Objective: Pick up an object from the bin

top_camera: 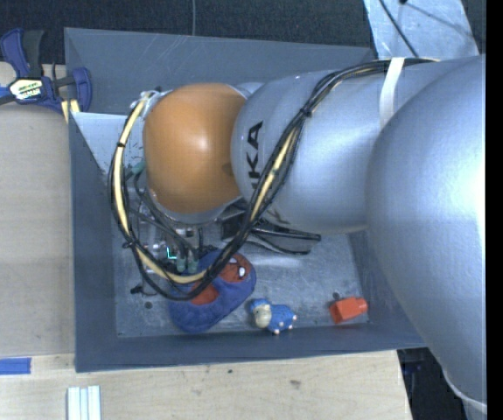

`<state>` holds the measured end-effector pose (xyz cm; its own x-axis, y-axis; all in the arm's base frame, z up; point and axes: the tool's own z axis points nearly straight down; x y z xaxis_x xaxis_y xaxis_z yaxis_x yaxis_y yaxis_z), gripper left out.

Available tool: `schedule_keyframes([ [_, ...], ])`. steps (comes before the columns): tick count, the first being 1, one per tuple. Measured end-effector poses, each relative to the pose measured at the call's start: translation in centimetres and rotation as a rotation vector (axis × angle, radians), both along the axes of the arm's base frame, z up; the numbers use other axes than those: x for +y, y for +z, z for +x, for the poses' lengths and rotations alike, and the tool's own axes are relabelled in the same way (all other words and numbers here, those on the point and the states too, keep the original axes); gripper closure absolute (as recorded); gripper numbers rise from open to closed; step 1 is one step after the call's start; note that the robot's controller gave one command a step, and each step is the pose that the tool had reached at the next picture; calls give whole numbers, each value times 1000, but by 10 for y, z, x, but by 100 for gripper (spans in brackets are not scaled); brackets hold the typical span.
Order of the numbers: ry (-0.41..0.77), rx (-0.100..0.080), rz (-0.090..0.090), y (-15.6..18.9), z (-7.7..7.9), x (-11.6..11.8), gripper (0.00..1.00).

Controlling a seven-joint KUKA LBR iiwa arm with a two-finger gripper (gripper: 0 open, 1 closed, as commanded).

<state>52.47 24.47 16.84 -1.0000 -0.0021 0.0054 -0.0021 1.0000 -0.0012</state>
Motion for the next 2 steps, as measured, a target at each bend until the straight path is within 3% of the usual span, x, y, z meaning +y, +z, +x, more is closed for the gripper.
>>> schedule_keyframes([
  [1,148,-2,-2,-74,11,-106,0],
  [2,152,-7,2,-71,11,-101,100],
])
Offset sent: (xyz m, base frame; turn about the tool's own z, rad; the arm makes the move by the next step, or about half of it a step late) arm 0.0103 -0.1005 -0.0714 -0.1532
